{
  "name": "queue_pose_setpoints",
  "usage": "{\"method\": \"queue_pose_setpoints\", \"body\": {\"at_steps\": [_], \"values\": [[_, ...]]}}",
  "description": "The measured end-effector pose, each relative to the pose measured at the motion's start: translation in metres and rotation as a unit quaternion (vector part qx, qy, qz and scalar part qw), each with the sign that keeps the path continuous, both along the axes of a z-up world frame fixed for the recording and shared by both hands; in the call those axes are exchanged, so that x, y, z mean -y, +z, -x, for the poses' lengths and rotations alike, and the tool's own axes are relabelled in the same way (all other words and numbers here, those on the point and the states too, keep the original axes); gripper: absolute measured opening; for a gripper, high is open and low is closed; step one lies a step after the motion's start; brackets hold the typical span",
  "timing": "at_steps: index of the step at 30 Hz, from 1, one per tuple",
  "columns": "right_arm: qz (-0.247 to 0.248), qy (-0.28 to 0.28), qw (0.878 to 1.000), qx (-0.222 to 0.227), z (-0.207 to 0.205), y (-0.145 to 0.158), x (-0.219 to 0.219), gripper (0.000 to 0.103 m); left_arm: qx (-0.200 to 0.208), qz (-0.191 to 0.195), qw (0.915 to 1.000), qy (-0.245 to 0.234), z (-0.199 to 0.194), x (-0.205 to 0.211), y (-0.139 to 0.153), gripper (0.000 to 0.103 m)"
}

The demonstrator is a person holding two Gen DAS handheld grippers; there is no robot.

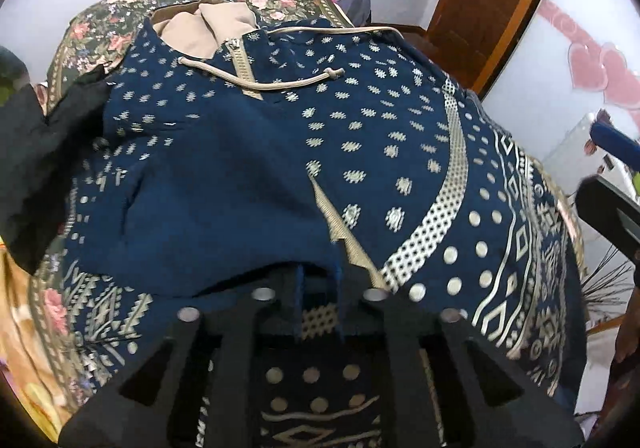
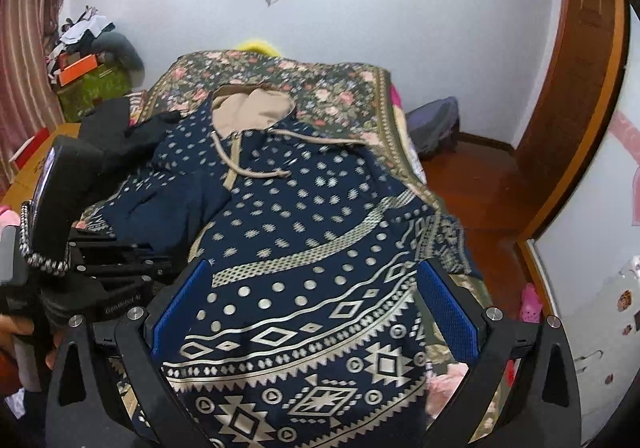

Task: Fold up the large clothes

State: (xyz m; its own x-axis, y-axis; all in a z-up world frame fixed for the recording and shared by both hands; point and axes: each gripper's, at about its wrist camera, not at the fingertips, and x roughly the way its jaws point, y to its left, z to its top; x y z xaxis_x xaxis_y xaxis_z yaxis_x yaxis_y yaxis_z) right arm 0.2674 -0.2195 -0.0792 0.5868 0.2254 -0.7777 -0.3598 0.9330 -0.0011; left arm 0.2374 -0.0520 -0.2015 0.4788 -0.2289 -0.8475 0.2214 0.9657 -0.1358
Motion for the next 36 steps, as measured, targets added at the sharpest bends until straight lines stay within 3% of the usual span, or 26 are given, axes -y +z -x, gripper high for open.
{"method": "queue_pose_setpoints", "body": {"at_steps": [3, 9, 12, 18, 24, 33, 36], "values": [[0.002, 0.013, 1.0, -0.004, -0.002, 0.0, -0.008, 0.101, 0.0, 0.002, 1.0, -0.002, 0.009, -0.009, 0.006, 0.041], [0.019, 0.06, 0.998, 0.004, -0.007, 0.005, -0.041, 0.101, 0.037, -0.007, 0.9985, 0.039, 0.024, -0.056, 0.032, 0.05], [0.03, 0.1, 0.995, -0.006, -0.01, 0.002, -0.071, 0.101, 0.068, -0.035, 0.9939, 0.08, 0.033, -0.089, 0.043, 0.056], [0.041, 0.179, 0.982, -0.041, -0.012, -0.019, -0.132, 0.1, 0.075, -0.066, 0.9808, 0.168, 0.045, -0.155, 0.039, 0.056], [0.044, 0.232, 0.968, -0.083, -0.02, -0.044, -0.184, 0.099, 0.056, -0.068, 0.9703, 0.225, 0.06, -0.204, 0.022, 0.056], [0.074, 0.264, 0.951, -0.145, -0.032, -0.088, -0.244, 0.088, 0.03, -0.07, 0.9661, 0.247, 0.076, -0.222, -0.002, 0.056], [0.086, 0.269, 0.945, -0.168, -0.033, -0.104, -0.255, 0.075, 0.027, -0.07, 0.9666, 0.245, 0.077, -0.221, -0.005, 0.056]]}}
